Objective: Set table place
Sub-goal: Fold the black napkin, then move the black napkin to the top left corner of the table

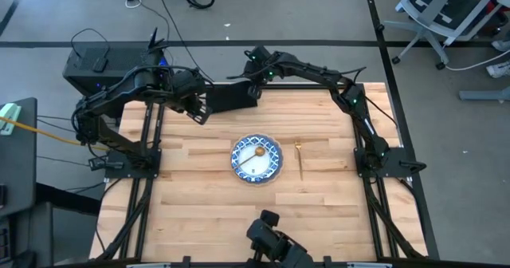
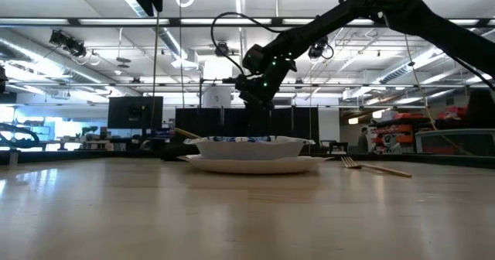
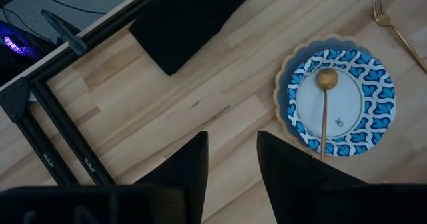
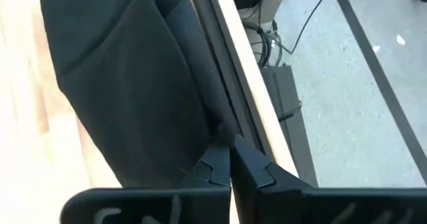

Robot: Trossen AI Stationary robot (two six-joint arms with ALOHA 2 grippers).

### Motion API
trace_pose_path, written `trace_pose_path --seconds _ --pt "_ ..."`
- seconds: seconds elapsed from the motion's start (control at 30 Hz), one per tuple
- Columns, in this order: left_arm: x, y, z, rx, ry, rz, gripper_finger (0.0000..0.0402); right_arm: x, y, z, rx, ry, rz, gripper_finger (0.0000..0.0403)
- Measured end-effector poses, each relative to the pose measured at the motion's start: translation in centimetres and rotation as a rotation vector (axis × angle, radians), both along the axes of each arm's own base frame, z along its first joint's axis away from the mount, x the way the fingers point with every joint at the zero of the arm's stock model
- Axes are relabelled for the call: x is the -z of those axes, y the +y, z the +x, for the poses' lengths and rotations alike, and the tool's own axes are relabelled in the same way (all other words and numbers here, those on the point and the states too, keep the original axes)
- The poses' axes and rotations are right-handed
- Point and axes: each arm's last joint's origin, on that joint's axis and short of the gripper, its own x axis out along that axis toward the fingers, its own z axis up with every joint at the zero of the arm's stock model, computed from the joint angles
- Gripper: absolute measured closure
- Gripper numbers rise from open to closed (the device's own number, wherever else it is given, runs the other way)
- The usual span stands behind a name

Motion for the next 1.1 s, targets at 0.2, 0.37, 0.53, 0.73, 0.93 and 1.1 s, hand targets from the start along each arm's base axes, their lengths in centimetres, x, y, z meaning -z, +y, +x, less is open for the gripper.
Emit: trace_pose_path --seconds 0.2,0.37,0.53,0.73,0.93,1.1 --pt "0.0 0.0 0.0 0.0 0.0 0.0 0.0263 0.0 0.0 0.0 0.016 -0.004 0.01 0.0372" --pt "0.0 0.0 0.0 0.001 0.0 0.0 0.0265 0.0 -0.1 0.0 0.066 -0.01 0.027 0.0354" --pt "0.0 0.0 0.0 -0.005 -0.001 -0.002 0.0268 0.0 0.0 0.0 0.066 -0.01 0.027 0.0331" --pt "0.0 0.0 0.0 -0.006 -0.003 -0.002 0.026 -0.7 0.1 -0.2 0.099 -0.01 0.055 0.0283" --pt "0.1 0.6 0.6 -0.027 -0.034 -0.001 0.026 -6.8 1.6 -2.3 0.119 -0.055 0.055 0.0263" --pt "1.9 3.3 2.3 -0.103 0.037 -0.05 0.0276 -12.1 3.7 -5.0 0.107 -0.087 0.009 0.0319"
